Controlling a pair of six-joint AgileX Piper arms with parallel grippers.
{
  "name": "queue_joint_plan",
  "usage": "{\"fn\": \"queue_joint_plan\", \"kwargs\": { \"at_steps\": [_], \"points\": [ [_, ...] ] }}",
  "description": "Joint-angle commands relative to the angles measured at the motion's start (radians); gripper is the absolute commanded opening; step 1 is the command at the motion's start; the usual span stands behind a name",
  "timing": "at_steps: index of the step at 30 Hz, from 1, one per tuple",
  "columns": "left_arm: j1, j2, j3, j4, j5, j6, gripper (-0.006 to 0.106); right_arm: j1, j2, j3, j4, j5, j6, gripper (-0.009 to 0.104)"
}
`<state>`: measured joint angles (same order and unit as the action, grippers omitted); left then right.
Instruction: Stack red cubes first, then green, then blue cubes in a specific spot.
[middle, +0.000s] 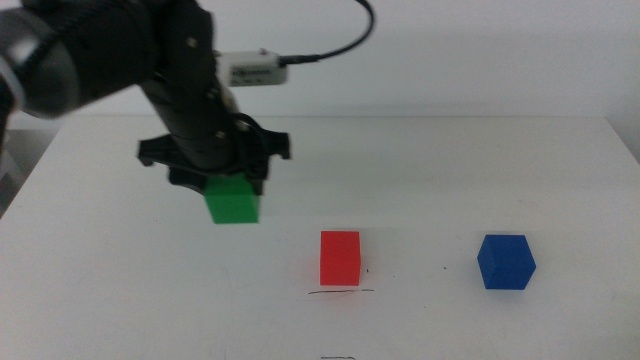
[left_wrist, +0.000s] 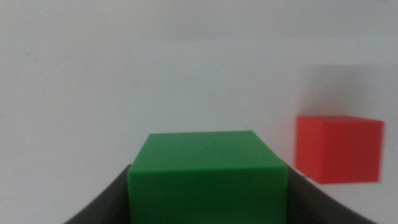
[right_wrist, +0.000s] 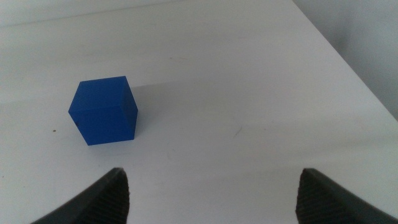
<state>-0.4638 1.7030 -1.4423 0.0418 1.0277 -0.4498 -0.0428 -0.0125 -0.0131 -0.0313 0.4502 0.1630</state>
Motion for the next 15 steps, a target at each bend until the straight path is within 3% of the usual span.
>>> {"fn": "queue_joint_plan", "kwargs": {
  "at_steps": [1,15],
  "points": [
    [-0.055,-0.046,-0.021,0.025,-0.021,-0.08,-0.001,0.002,-0.015,-0.028,-0.015,-0.077,-0.005,0.078],
    [-0.243,0.164,-0.301,0.014,0.076,-0.214,-0.001,0.002,-0.015,-0.028,-0.015,-0.077,-0.005,0.078]
  ]
}}
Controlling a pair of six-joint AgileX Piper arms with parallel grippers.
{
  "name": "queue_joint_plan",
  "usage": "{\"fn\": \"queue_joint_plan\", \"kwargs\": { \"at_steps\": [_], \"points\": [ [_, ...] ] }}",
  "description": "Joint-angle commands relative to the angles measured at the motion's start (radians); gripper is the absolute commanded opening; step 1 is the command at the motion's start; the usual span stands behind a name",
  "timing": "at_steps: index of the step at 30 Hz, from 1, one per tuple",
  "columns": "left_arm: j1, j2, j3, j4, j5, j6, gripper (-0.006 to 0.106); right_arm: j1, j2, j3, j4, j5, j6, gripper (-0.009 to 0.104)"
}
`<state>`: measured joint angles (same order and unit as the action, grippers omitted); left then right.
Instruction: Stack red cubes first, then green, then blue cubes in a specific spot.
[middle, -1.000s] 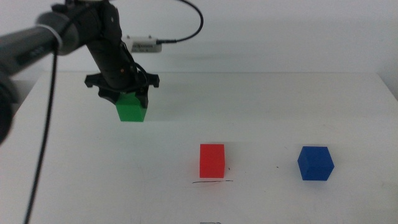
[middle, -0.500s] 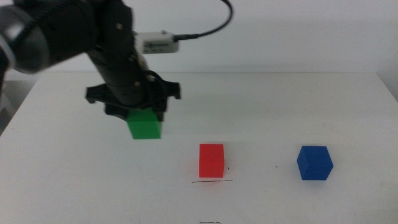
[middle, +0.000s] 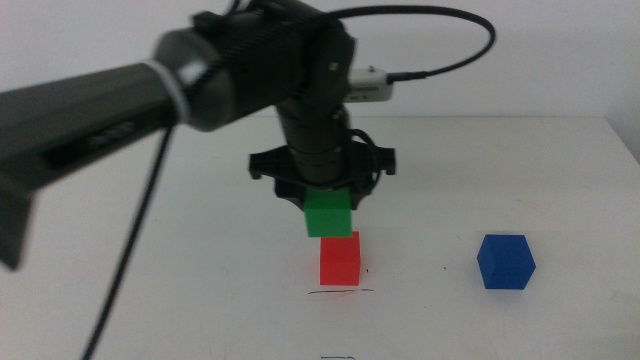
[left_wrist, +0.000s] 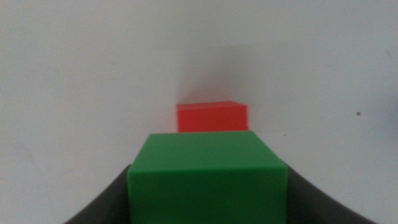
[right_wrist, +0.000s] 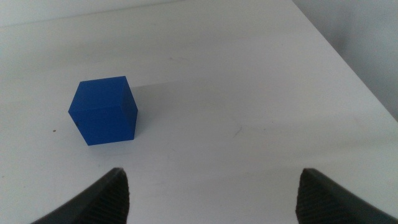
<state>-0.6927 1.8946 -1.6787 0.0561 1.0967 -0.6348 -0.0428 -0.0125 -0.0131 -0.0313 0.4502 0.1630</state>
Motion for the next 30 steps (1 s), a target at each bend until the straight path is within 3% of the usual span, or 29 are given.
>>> {"fn": "queue_joint_plan", "kwargs": {
  "at_steps": [1,30],
  "points": [
    [-0.02,-0.014,-0.081,0.0,0.017,-0.034,-0.001,0.002,-0.015,-0.028,-0.015,-0.077,-0.005,0.078],
    [-0.027,0.11,-0.12,0.023,-0.012,-0.077,-0.001,0.002,-0.015,-0.028,-0.015,-0.077,-0.005,0.078]
  ]
}}
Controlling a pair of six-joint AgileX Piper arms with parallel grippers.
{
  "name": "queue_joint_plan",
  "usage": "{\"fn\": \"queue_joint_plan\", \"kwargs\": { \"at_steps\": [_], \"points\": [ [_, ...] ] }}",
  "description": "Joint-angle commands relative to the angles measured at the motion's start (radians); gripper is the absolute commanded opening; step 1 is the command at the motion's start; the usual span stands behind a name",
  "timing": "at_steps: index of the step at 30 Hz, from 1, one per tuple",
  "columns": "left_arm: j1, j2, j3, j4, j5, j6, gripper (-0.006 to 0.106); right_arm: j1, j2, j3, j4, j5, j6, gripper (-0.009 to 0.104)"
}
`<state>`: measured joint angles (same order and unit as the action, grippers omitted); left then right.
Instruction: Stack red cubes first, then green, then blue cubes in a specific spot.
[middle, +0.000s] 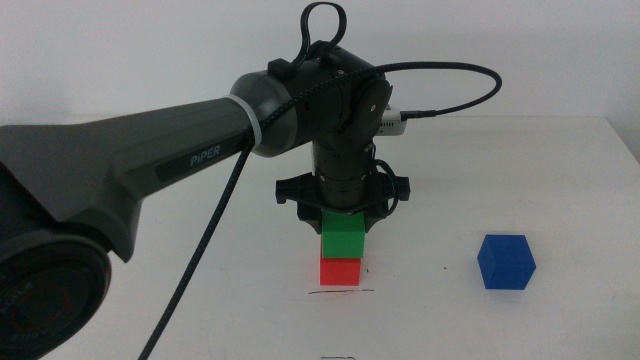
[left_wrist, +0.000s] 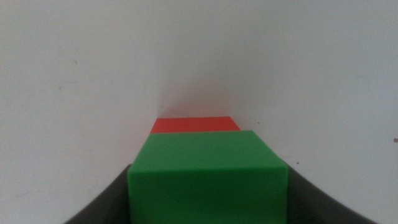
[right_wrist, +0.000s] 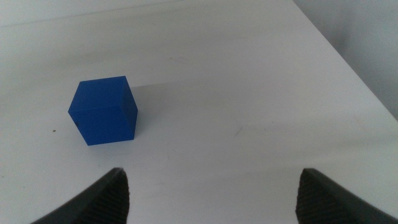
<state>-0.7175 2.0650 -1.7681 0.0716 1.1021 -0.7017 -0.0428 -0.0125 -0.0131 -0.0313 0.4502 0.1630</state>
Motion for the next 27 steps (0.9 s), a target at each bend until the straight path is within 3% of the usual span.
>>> {"fn": "queue_joint_plan", "kwargs": {
  "at_steps": [1,9,10,20,27],
  "points": [
    [-0.002,-0.06,-0.031,0.008,-0.019,-0.01,-0.001,0.002,-0.015,-0.028,-0.015,-0.077,-0.005,0.078],
    [-0.002,-0.029,-0.031,-0.005,-0.015,-0.008,-0.001,0.002,-0.015,-0.028,-0.015,-0.077,-0.005,0.078],
    [-0.002,-0.029,-0.031,-0.004,0.001,0.011,0.026,0.002,-0.015,-0.028,-0.015,-0.077,-0.005,0.078],
    [-0.002,-0.029,-0.031,-0.003,0.027,0.03,0.071,0.002,-0.015,-0.028,-0.015,-0.077,-0.005,0.078],
    [-0.002,-0.04,-0.032,-0.005,0.027,0.065,0.09,0.002,-0.015,-0.028,-0.015,-0.077,-0.005,0.078]
  ]
}}
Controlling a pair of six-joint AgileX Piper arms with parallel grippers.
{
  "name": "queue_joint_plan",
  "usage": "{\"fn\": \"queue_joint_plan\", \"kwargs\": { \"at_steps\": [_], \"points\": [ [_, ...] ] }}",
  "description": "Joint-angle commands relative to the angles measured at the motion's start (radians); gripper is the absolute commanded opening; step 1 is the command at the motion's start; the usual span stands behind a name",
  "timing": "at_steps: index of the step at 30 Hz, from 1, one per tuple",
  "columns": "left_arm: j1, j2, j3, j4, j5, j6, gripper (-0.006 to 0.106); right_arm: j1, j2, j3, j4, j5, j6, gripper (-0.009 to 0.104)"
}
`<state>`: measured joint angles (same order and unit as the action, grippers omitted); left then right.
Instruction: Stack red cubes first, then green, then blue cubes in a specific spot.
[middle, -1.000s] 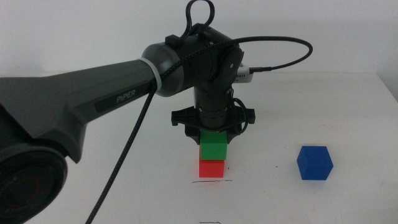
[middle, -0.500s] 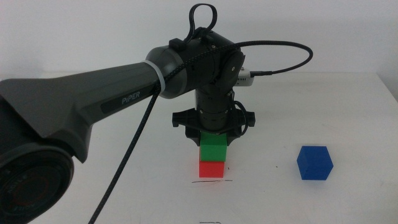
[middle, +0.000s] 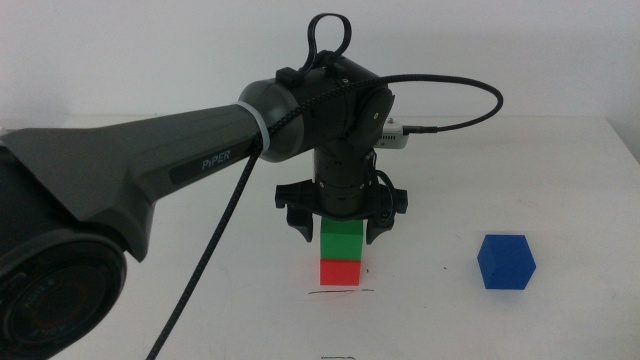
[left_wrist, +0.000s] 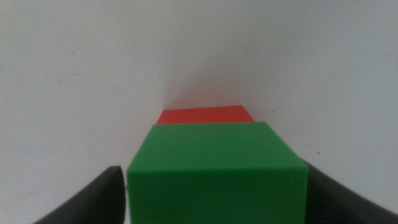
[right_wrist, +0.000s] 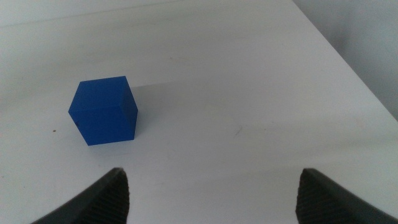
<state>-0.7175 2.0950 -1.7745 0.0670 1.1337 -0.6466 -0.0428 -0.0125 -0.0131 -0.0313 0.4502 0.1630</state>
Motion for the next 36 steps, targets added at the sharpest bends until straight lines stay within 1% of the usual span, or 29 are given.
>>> {"fn": "queue_joint_plan", "kwargs": {
  "at_steps": [1,10,19,21,23,25,28,31,32,33,34,36],
  "points": [
    [-0.002,-0.074,-0.026,0.001,-0.004,0.025,0.091,0.002,-0.015,-0.028,-0.015,-0.077,-0.005,0.078],
    [-0.002,-0.134,-0.026,-0.004,0.012,0.057,0.092,0.002,-0.015,-0.028,-0.015,-0.077,-0.005,0.078],
    [0.011,-0.279,-0.026,-0.021,0.059,0.115,0.091,0.002,-0.015,-0.028,-0.015,-0.077,-0.005,0.078],
    [0.021,-0.321,-0.026,-0.025,0.09,0.117,0.091,0.002,-0.015,-0.028,-0.015,-0.077,-0.005,0.078],
    [0.025,-0.372,-0.026,-0.023,0.175,0.12,0.091,0.002,-0.015,-0.028,-0.015,-0.077,-0.005,0.078],
    [0.032,-0.424,-0.023,0.005,0.18,0.192,0.091,0.002,-0.015,-0.028,-0.015,-0.077,-0.005,0.078],
    [0.033,-0.503,-0.023,0.098,0.18,0.311,0.091,0.002,-0.015,-0.028,-0.014,-0.077,-0.005,0.078],
    [0.035,-0.569,-0.023,0.136,0.18,0.384,0.091,0.002,-0.015,-0.028,-0.013,-0.077,-0.005,0.078],
    [0.049,-0.593,-0.023,0.115,0.18,0.447,0.091,0.002,-0.015,-0.028,-0.013,-0.077,-0.005,0.078],
    [0.072,-0.615,-0.023,0.06,0.18,0.526,0.091,0.002,-0.015,-0.028,-0.013,-0.077,-0.005,0.078],
    [0.099,-0.632,-0.023,-0.018,0.18,0.6,0.091,0.002,-0.015,-0.028,-0.013,-0.077,-0.005,0.078],
    [0.194,-0.668,-0.021,-0.202,0.18,0.78,0.091,0.002,-0.015,-0.028,-0.013,-0.077,-0.005,0.078]
  ]
}}
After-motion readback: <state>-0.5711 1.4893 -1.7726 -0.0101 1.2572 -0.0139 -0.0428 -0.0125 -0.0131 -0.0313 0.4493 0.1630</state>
